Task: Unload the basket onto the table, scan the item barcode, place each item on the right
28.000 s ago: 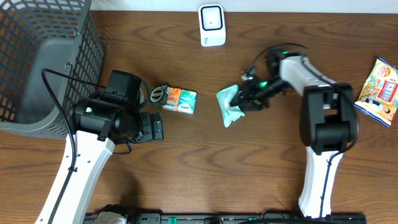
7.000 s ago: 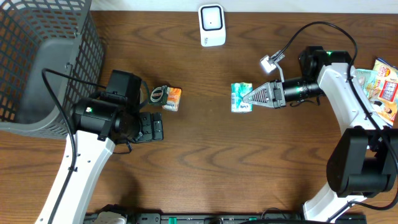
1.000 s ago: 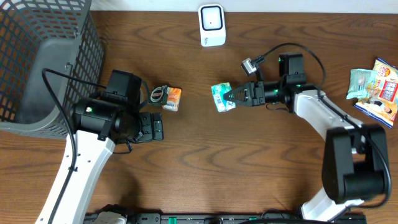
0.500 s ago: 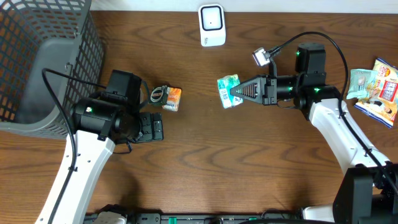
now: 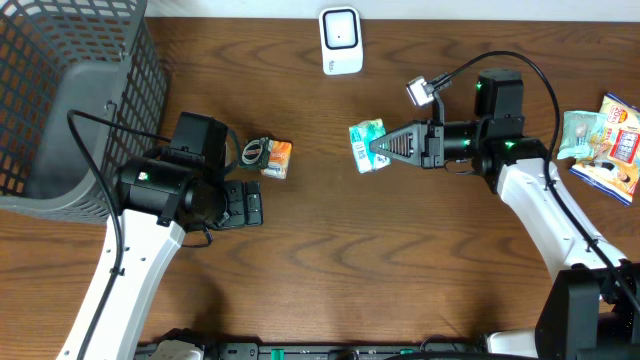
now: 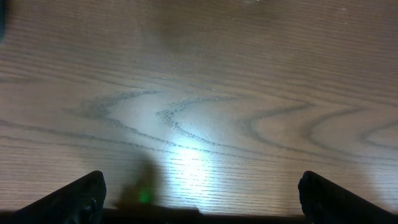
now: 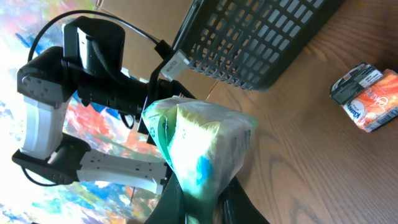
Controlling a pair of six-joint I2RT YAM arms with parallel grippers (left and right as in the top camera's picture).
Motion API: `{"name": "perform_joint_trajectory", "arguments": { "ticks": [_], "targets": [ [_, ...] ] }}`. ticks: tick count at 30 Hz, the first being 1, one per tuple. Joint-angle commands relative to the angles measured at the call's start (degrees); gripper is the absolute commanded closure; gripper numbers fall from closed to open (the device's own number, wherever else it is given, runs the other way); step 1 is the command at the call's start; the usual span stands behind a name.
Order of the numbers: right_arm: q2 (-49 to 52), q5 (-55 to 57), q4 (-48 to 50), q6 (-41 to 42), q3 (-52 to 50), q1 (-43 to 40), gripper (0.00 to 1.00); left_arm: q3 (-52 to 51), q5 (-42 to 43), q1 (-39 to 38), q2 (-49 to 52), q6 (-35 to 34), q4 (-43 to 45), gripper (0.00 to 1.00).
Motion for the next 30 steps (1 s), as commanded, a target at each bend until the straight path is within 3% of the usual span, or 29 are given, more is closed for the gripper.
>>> {"name": "perform_joint_trajectory", "arguments": {
  "ticks": [1, 18, 20, 24, 30],
  "targets": [
    [-0.33, -0.44, -0.11, 0.42, 0.17, 0.63, 0.99, -0.17, 0.5, 0.22, 0.09, -0.5, -0.13, 0.02],
    [-0.33, 4.63, -0.2, 2.1, 0.17, 2.6, 0.99, -0.17, 0.5, 0.22, 0.09, -0.5, -0.15, 0.02],
    [-0.33, 10.73, -0.96, 2.1, 0.15, 2.89, 0.99, -0.17, 0.5, 0.22, 0.09, -0.5, -0.15, 0.02],
    [0.11, 37.4, -8.94, 1.62, 0.15, 5.14, 0.99, -0.17, 0.5, 0.22, 0.09, -0.5, -0.15, 0.02],
    [1.14, 57.35, -12.81, -3.13, 0.17, 10.6, 0.99, -0.17, 0.5, 0.22, 0.09, -0.5, -0.15, 0.02]
  ]
}}
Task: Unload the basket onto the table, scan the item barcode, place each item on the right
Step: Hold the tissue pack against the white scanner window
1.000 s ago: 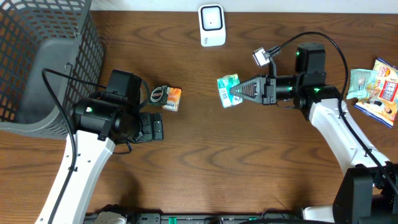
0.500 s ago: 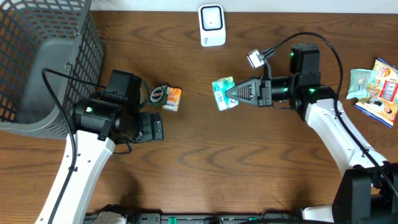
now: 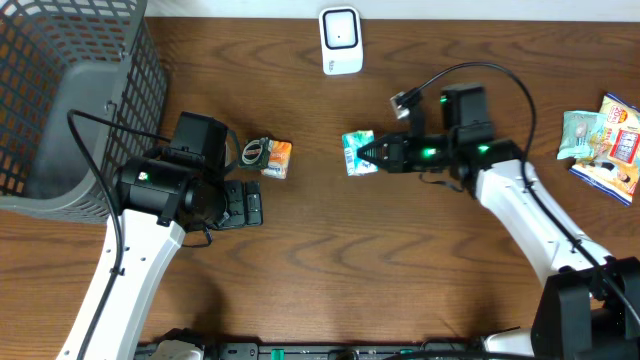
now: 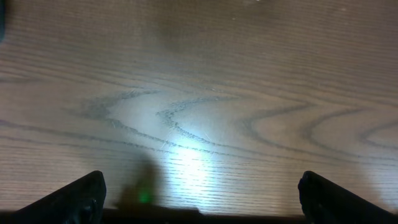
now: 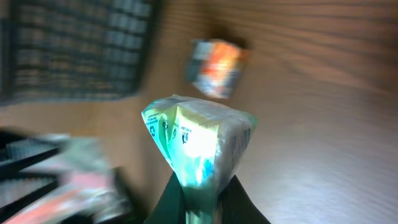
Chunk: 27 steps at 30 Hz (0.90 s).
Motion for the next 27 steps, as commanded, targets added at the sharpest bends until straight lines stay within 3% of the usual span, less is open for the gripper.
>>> {"name": "perform_joint_trajectory", "arguments": {
  "ticks": [1, 10, 21, 27],
  "targets": [
    [0.66, 17.77, -0.2, -3.91, 0.22, 2.75, 0.99, -0.17, 0.5, 0.22, 0.11, -0.5, -0.15, 0.02],
    [3.93, 33.9, -10.82, -14.29, 12.55, 3.52, 0.99, -0.17, 0.5, 0.22, 0.11, -0.5, -0.13, 0.02],
    [32.15, 43.56, -30.8, -22.97, 56.43, 4.26, 0.99, -0.17, 0.5, 0.22, 0.11, -0.48, -0.13, 0.02],
    [43.28, 53.2, -26.82, -31.21, 73.88, 5.73, 0.99, -0.17, 0.5, 0.22, 0.11, -0.5, -0.15, 0.02]
  ]
}}
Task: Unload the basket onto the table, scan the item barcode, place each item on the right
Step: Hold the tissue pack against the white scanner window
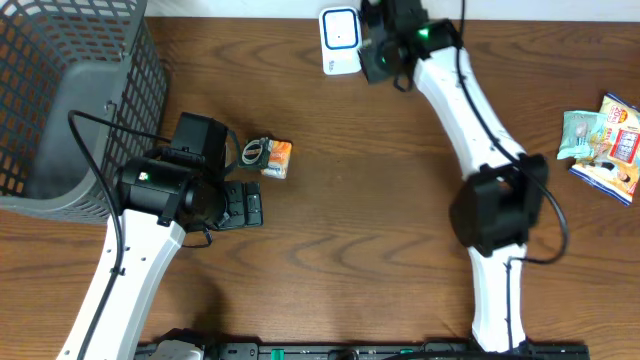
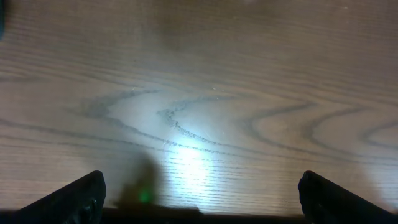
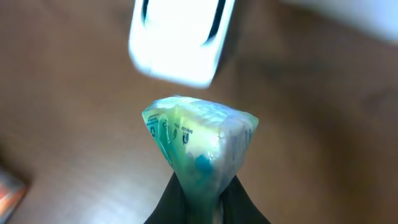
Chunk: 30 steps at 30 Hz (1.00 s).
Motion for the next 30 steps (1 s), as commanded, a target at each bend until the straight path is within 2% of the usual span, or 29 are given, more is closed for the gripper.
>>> {"name": "perform_joint_trajectory", "arguments": {
  "ticks": [1, 4, 5, 10, 12, 18, 25, 30],
  "targets": [
    [2.97, 9.57, 4.42, -8.96, 6.47, 1.7, 0.99, 0.04, 0.48, 0.2, 0.09, -0.5, -0.2, 0.02],
    [4.2, 15.32, 11.74, -15.93, 6.51, 3.1, 0.99, 0.04, 0.48, 0.2, 0.09, -0.5, -0.2, 0.02],
    [5.25, 17.07, 15.72, -20.74, 6.51, 3.82, 0.99, 0.04, 0.48, 0.2, 0.09, -0.5, -0.2, 0.02],
    [9.22, 17.81, 25.66, -34.88, 6.51, 5.44, 0.99, 0.04, 0.48, 0.2, 0.09, -0.48, -0.17, 0.03],
    [10.97, 18.84, 27.87, -38.05, 6.51, 5.75, 0.99, 0.04, 0.48, 0.2, 0.09, -0.5, -0.2, 0.02],
    [15.17, 21.2, 30.42, -38.45, 6.51, 5.84, 0.99, 0.04, 0.48, 0.2, 0.09, -0.5, -0.2, 0.02],
    [14.71, 20.96, 30.64, -37.22, 6.54, 5.84, 0.99, 0.04, 0.48, 0.2, 0.09, -0.5, -0.17, 0.02],
    [12.35, 21.49, 30.12, -31.69, 6.56, 5.53, 0.99, 0.04, 0.48, 0.2, 0.09, -0.5, -0.2, 0.02]
  ]
}}
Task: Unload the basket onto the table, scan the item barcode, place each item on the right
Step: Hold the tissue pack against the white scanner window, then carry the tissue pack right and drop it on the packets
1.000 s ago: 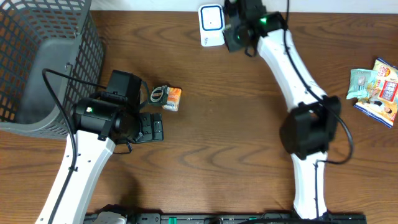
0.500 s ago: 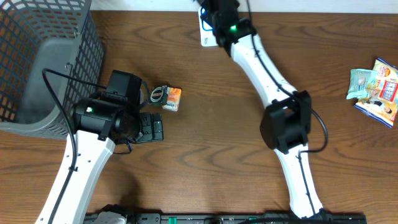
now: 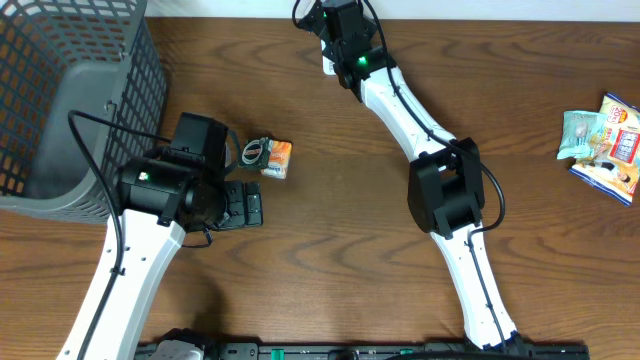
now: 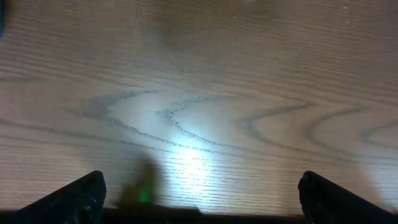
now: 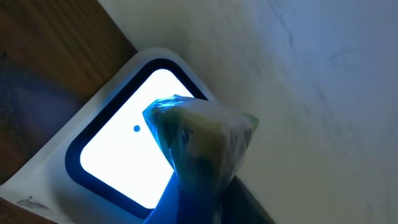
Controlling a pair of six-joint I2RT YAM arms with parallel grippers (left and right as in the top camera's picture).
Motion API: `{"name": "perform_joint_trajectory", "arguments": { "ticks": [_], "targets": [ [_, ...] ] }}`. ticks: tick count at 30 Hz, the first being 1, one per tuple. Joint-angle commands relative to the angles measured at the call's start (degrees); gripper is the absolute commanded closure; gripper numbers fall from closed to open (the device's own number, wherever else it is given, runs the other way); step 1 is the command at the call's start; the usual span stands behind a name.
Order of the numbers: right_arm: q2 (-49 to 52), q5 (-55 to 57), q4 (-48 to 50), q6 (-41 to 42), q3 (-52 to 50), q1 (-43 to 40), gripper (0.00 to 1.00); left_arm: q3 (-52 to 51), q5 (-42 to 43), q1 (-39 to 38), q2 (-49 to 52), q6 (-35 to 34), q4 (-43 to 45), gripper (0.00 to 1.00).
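In the right wrist view my right gripper (image 5: 205,199) is shut on the green plastic packet (image 5: 199,137), held close in front of the white scanner (image 5: 37,180). The scanner's window (image 5: 118,155) is lit white with a blue rim, and blue light falls on the packet. Overhead, the right arm (image 3: 400,95) reaches to the table's back edge and covers most of the scanner (image 3: 327,66); the packet is hidden there. My left gripper (image 3: 240,205) rests open on the wood at left, its fingers (image 4: 81,196) wide apart with nothing between them.
A grey mesh basket (image 3: 70,100) fills the back left corner. A small orange packet (image 3: 272,157) lies beside the left arm. Several snack packets (image 3: 600,140) lie at the right edge. A pale wall (image 5: 311,74) rises behind the scanner.
My right gripper has come closer to the scanner with the packet, which now sits right before the window. The window glows bright with a blue rim. The left arm has not moved.
The right gripper held the green packet over the middle of the table, right of centre. Then it was slightly further left. Then it was at the back edge beside the scanner, and now the packet faces the lit window. The left gripper stayed open throughout.
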Motion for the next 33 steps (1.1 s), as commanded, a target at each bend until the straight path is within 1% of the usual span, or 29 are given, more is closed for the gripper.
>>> {"name": "perform_joint_trajectory", "arguments": {
  "ticks": [1, 5, 8, 13, 14, 20, 23, 28, 33],
  "targets": [
    [-4.83, 1.51, -0.5, 5.2, 0.81, -0.66, 0.99, 0.04, 0.5, 0.22, 0.09, -0.5, -0.15, 0.02],
    [-9.05, 1.77, -3.82, 9.73, 0.81, -2.73, 0.99, 0.04, 0.5, 0.22, 0.09, -0.5, -0.13, 0.02],
    [-12.39, 1.75, -9.09, 15.58, 0.81, -5.64, 0.99, 0.04, 0.5, 0.22, 0.09, -0.5, -0.15, 0.02],
    [-16.41, 1.77, -21.27, 26.29, 0.81, -13.25, 0.99, 0.04, 0.5, 0.2, 0.09, -0.5, -0.15, 0.02],
    [-17.05, 1.75, -26.01, 29.27, 0.81, -16.63, 0.99, 0.04, 0.5, 0.22, 0.09, -0.48, -0.15, 0.02],
    [-16.94, 1.7, -41.57, 37.33, 0.79, -28.37, 0.99, 0.04, 0.5, 0.22, 0.09, -0.5, -0.15, 0.02],
    [-16.63, 1.53, -45.92, 37.92, 0.63, -33.7, 0.99, 0.04, 0.5, 0.22, 0.09, -0.5, -0.15, 0.02],
    [-16.41, 1.44, -49.96, 37.92, 0.59, -40.89, 0.99, 0.04, 0.5, 0.22, 0.09, -0.5, -0.13, 0.02],
    [-16.41, -0.37, -50.29, 37.92, -0.83, -45.86, 0.99, 0.04, 0.5, 0.2, 0.09, -0.5, -0.15, 0.02]
  ]
}}
